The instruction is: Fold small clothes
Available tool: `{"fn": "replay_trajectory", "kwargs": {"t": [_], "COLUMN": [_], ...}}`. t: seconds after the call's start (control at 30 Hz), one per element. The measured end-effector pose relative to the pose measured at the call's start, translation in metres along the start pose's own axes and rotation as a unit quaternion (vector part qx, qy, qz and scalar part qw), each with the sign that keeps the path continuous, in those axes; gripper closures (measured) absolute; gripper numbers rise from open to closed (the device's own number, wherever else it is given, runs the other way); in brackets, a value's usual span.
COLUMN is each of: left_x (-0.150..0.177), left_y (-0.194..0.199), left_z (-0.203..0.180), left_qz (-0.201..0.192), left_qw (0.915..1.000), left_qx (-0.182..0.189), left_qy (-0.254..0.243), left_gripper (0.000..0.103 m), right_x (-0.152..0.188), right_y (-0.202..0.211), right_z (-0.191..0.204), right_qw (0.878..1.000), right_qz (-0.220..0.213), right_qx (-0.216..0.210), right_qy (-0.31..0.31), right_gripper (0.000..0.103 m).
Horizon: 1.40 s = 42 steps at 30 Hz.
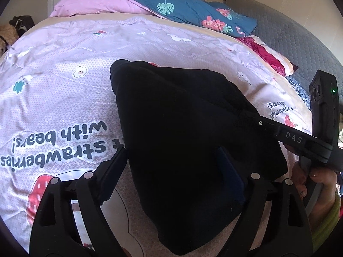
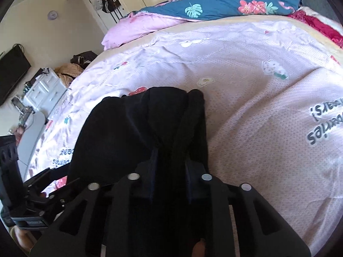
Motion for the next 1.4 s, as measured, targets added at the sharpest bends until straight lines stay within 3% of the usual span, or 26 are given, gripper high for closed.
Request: {"fn": "replay_trajectory", "kwargs": {"t": [0.4, 0.5, 0.6, 0.7, 0.87, 1.17, 1.4], "left_x": [0.003, 0.004, 0.004, 0.004, 0.002, 0.026, 0.055], "left_y": [0.011, 0.018, 0.025, 0.036, 0.057, 0.09, 0.103], "left_z": [0.002, 0.003, 0.004, 0.006, 0.003, -0.002, -0.005], "left_qz": [-0.006, -0.011, -0.016, -0.027, -0.05, -0.087, -0.09], "left_qw": [0.9999, 0.9998, 0.9997, 0.9994, 0.9983, 0.9946, 0.9945], "left_qx": [-0.011, -0.013, -0.016, -0.023, -0.029, -0.056, -0.051], "left_qy": [-0.007, -0.007, -0.008, -0.005, -0.002, -0.015, -0.019], "left_gripper": [0.018, 0.013, 0.009, 0.009, 0.009, 0.009, 0.009], "right_x": [-0.001, -0.003, -0.004, -0.004, 0.007, 0.048, 0.074], "right_y": [0.027, 0.04, 0.055, 0.073, 0.101, 0.121, 0.143], "right_z": [-0.012, -0.015, -0.012, -0.002, 0.012, 0.023, 0.032], "right_qw": [0.996, 0.995, 0.993, 0.991, 0.985, 0.98, 0.974], "right_qz": [-0.046, -0.066, -0.09, -0.121, -0.164, -0.175, -0.193], "right_qx": [0.075, 0.071, 0.068, 0.057, 0.059, 0.091, 0.106], "right_qy": [-0.008, -0.023, -0.033, -0.031, -0.003, 0.037, 0.049], "right_gripper": [0.043, 0.033, 0.016, 0.007, 0.005, 0.005, 0.004]}}
Point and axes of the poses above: each gripper's, at about its wrist camera, not at the fingertips, and y roughly against the way its jaws point, z to its left, x to its underside, the point moved 9 cm from there along -y, roughly the way its jaws point, and after that the axes turned 5 degrees about z, right-handed, at the moved point
